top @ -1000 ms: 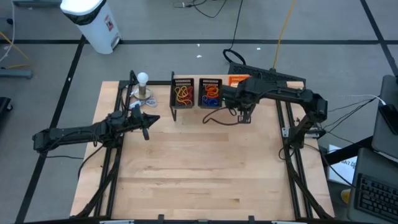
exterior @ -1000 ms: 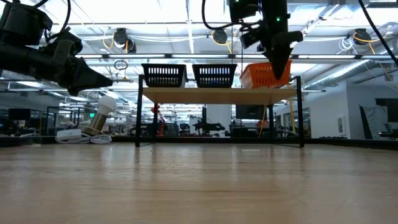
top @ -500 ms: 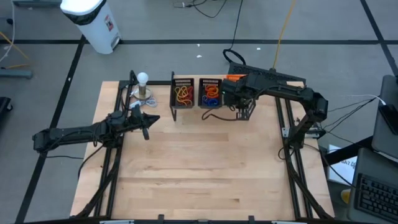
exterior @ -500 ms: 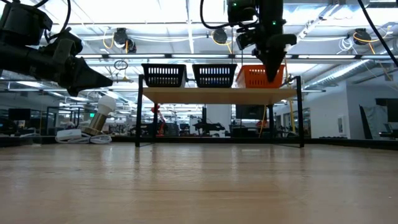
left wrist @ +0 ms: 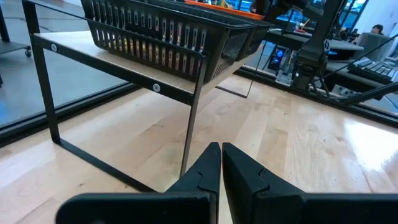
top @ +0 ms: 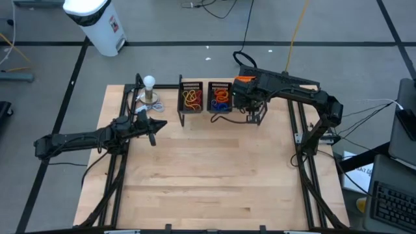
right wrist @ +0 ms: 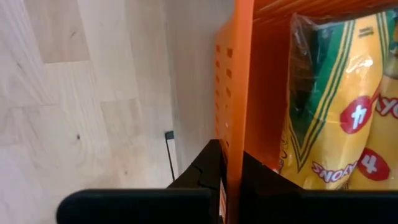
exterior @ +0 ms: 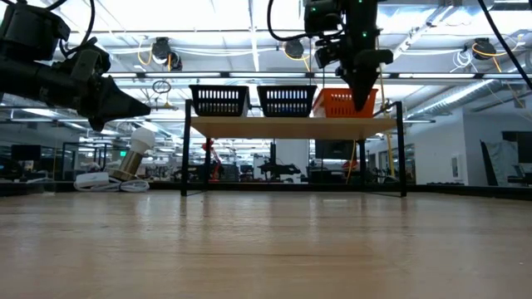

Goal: Pick & Place Office Desk Supplies
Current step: Put the orange bin filled with crayon boxes on the shelf

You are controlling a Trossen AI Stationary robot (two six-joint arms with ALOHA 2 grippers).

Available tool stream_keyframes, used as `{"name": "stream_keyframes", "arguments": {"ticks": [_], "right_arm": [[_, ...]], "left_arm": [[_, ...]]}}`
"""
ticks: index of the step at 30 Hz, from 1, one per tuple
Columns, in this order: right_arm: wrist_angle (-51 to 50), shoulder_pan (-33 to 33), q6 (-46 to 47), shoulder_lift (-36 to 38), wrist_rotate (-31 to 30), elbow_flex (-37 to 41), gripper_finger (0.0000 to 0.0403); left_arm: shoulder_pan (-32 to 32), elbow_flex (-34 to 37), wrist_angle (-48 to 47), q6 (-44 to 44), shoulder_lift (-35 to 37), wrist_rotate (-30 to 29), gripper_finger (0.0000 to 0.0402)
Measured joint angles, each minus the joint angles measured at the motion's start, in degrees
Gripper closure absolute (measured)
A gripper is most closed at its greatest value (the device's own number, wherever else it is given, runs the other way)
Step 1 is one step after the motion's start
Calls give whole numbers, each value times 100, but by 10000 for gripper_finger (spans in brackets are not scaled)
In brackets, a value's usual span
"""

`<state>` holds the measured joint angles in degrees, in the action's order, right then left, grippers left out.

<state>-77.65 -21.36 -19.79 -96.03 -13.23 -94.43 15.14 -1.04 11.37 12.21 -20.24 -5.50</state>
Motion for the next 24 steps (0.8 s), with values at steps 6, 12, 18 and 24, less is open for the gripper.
{"name": "stream_keyframes", "arguments": {"ticks": [6, 12, 18, 24], "right_arm": [[-2, 0, 9, 0, 415, 0, 403], [-146, 8, 135, 0, 437, 0, 403], [-124, 8, 107, 0, 440, 0, 392], [-134, 8, 246, 0, 430, 0, 346]], "left_arm": [[0, 0, -1, 37, -1, 2, 382], [0, 0, -1, 35, 0, 2, 382], [0, 0, -1, 38, 0, 2, 382], [0, 0, -1, 45, 1, 2, 382]]}}
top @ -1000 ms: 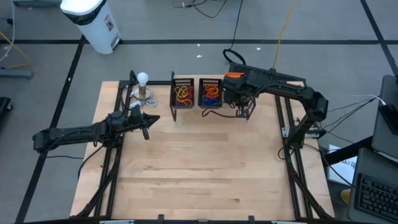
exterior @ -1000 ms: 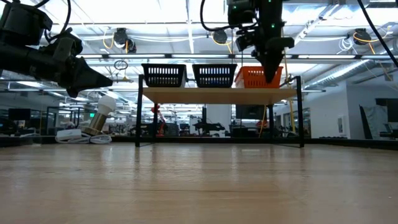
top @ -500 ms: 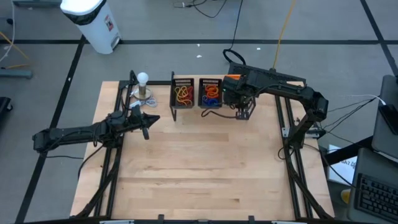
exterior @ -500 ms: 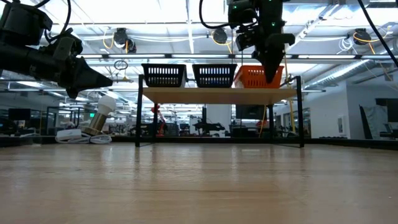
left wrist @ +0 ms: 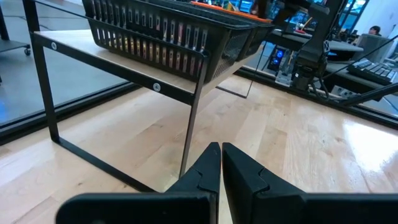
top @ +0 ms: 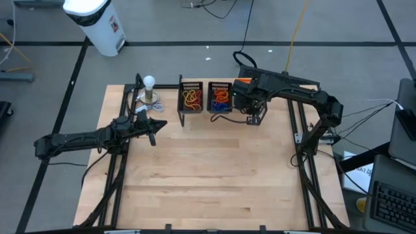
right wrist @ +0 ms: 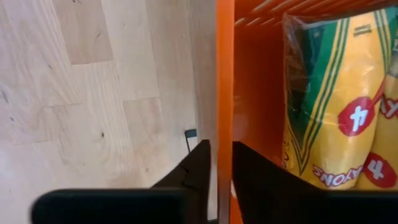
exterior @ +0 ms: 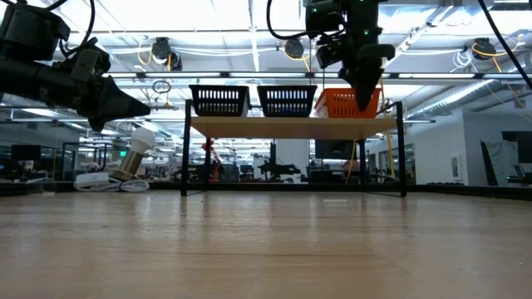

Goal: Pick & Place Office Desk Supplies
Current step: Put the orange bin filled with crayon boxes on the shelf, then return to Home Position

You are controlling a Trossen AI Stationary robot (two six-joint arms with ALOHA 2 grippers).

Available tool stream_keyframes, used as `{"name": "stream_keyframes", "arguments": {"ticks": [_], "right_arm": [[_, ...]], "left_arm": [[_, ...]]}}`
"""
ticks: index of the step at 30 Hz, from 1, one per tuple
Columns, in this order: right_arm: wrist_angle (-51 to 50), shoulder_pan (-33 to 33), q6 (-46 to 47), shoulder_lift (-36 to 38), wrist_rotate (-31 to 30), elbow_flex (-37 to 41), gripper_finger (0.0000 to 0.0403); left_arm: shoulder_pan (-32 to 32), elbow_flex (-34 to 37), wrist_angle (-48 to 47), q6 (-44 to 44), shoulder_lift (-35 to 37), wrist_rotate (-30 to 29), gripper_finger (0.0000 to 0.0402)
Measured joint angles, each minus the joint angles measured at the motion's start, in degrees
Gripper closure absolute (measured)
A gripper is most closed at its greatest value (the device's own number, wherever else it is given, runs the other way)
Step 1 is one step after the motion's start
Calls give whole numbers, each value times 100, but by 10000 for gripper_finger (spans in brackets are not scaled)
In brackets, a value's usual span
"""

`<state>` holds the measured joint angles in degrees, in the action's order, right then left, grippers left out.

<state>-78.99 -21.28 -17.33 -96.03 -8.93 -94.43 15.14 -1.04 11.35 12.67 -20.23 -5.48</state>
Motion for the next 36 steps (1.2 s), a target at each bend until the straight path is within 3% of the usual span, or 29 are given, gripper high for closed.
{"name": "stream_keyframes", "arguments": {"ticks": [7, 12, 27, 32, 36], "right_arm": [[-214, 0, 159, 2, 73, 0, 267], [-280, 0, 342, 4, 381, 0, 233], [-725, 246, 820, 298, 476, 9, 219], [-122, 475, 927, 947, 474, 12, 220], [1435, 642, 930, 1880, 671, 486, 220]], "left_arm": [[0, 0, 0, -29, -1, 1, 382], [0, 0, 0, -33, -2, 0, 382], [0, 0, 74, -64, -2, 0, 382], [0, 0, 149, -351, -2, -38, 382], [34, -99, 221, -772, -2, -37, 382]]}}
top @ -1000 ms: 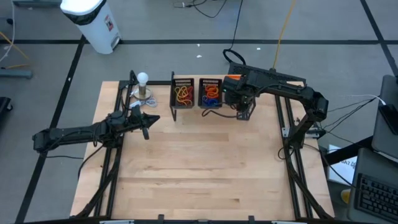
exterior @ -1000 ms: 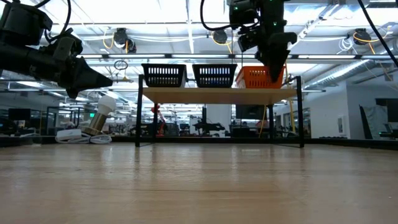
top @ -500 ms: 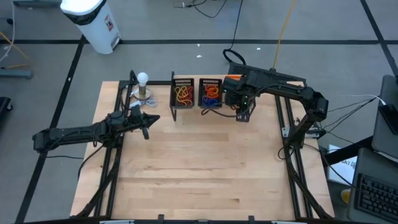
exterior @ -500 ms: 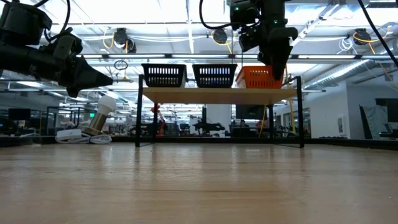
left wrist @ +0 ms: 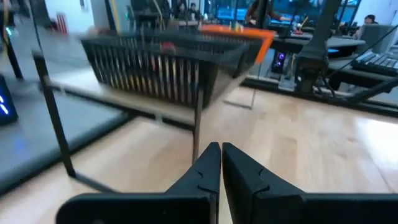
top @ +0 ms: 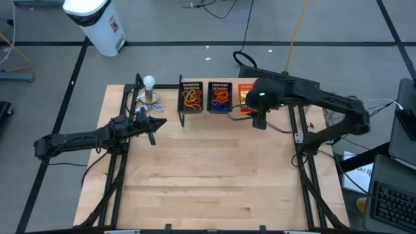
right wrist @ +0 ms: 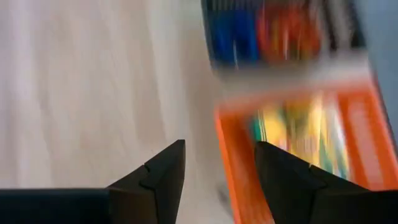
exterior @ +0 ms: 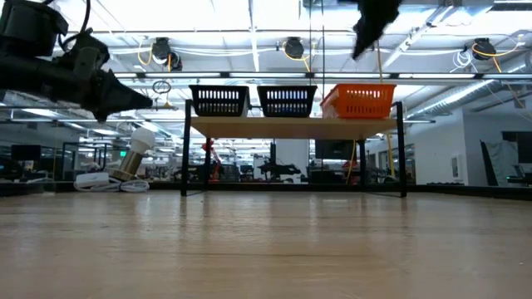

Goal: Pick & Place Office Desk Supplies
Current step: Return to Home Position

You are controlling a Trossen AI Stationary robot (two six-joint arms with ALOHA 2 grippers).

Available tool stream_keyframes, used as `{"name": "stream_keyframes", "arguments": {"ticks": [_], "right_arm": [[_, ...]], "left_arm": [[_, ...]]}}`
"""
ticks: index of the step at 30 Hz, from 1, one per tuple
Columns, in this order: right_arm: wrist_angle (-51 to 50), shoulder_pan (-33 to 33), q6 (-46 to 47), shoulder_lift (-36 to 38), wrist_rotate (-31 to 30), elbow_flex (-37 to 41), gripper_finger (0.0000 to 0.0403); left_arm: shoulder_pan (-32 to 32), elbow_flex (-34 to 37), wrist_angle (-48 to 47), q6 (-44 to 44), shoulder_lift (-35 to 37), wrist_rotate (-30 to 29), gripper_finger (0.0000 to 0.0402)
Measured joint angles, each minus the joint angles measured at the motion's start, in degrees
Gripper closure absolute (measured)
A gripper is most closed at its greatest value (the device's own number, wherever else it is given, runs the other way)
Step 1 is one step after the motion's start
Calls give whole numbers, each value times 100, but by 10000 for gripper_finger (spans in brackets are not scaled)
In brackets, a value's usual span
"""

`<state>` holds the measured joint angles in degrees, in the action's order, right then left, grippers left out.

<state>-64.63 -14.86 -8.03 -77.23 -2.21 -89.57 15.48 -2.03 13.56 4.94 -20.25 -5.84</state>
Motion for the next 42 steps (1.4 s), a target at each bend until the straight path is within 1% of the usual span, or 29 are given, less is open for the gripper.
{"name": "stream_keyframes", "arguments": {"ticks": [3, 5, 7, 10, 13, 18, 20, 22, 25, 28, 32, 37, 42], "right_arm": [[1564, 42, 7, 796, 581, 866, 220], [2653, 40, 272, 1311, 880, 1608, 222], [3529, 35, 537, 1759, 1011, 2375, 228], [4559, 35, 806, 2345, 1029, 3513, 248], [5646, 33, 1067, 2902, 1162, 4524, 285], [6965, 33, 1379, 3687, 1176, 5831, 379], [7340, 35, 1473, 3986, 1175, 6212, 395], [7579, 34, 1586, 4268, 1148, 6514, 393], [7637, 34, 1636, 4735, 1140, 6858, 399], [7488, 31, 1636, 5317, 1029, 7039, 401], [7014, 16, 1614, 6026, 931, 7151, 402], [6974, 19, 1573, 6724, 806, 7454, 402], [7090, 18, 1622, 7232, 640, 7936, 402]], "left_arm": [[52, -220, -3, -351, 0, 9, 382], [108, -409, -4, -610, 0, 30, 382], [165, -623, -5, -823, 2, 31, 382], [291, -1031, -210, -1142, 0, 149, 383], [454, -1394, -277, -1415, 2, 546, 383], [761, -1625, 147, -1469, 6, 1749, 383], [893, -1629, 101, -1295, 4, 1982, 384], [998, -1628, -131, -1103, 2, 2089, 393], [1056, -1627, -569, -1038, 96, 2076, 398], [1054, -1623, -850, -1059, 305, 1920, 399], [1054, -1605, -1107, -1044, 691, 1744, 399], [1054, -1123, -945, -809, 1007, 1858, 400], [1054, -426, -383, -601, 1198, 1967, 400]]}}
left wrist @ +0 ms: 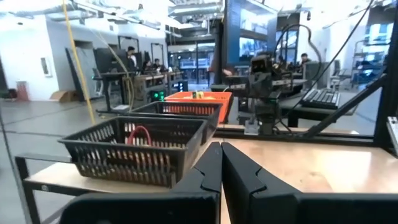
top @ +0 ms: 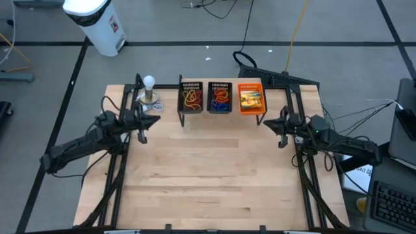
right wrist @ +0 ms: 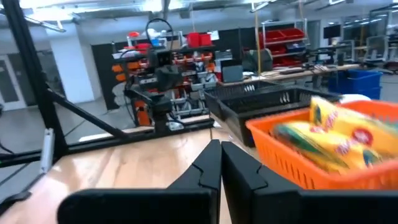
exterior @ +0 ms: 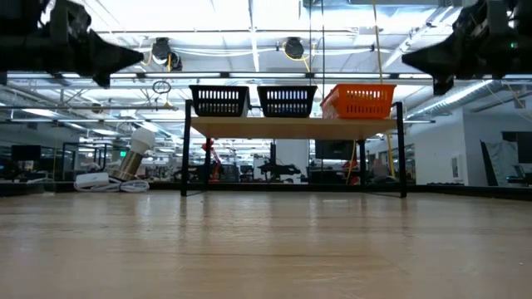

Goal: Pick & Place Office Desk Supplies
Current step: Return to Home Position

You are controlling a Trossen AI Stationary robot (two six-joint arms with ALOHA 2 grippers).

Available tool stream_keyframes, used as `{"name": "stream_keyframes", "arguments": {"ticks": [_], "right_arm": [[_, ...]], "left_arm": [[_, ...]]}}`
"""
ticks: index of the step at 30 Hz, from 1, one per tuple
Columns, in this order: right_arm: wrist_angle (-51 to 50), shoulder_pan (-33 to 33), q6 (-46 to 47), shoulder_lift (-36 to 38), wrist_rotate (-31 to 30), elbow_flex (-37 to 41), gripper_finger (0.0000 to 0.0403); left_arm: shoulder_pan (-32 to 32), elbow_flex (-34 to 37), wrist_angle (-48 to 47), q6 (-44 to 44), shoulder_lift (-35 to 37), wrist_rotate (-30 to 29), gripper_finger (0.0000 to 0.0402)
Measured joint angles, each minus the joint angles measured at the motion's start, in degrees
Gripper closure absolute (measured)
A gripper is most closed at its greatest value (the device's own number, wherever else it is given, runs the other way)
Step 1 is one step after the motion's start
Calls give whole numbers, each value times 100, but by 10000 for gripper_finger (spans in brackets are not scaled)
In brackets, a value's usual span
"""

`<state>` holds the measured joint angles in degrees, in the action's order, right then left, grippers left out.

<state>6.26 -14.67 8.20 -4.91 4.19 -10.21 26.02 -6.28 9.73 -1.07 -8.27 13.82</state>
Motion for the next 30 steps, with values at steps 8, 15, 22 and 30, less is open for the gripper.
{"name": "stream_keyframes", "arguments": {"ticks": [8, 15, 22, 30], "right_arm": [[923, 2, 422, 337, -103, 903, 403], [573, 4, 354, 268, -278, 922, 403], [413, 8, 350, 263, -163, 931, 403], [437, 10, 352, 265, -130, 935, 403]], "left_arm": [[-21, 553, 525, 456, 23, 294, 400], [-146, 549, 326, 299, 10, 448, 400], [-170, 549, -89, 184, 9, 413, 400], [-170, 549, -142, 311, 10, 415, 394]]}}
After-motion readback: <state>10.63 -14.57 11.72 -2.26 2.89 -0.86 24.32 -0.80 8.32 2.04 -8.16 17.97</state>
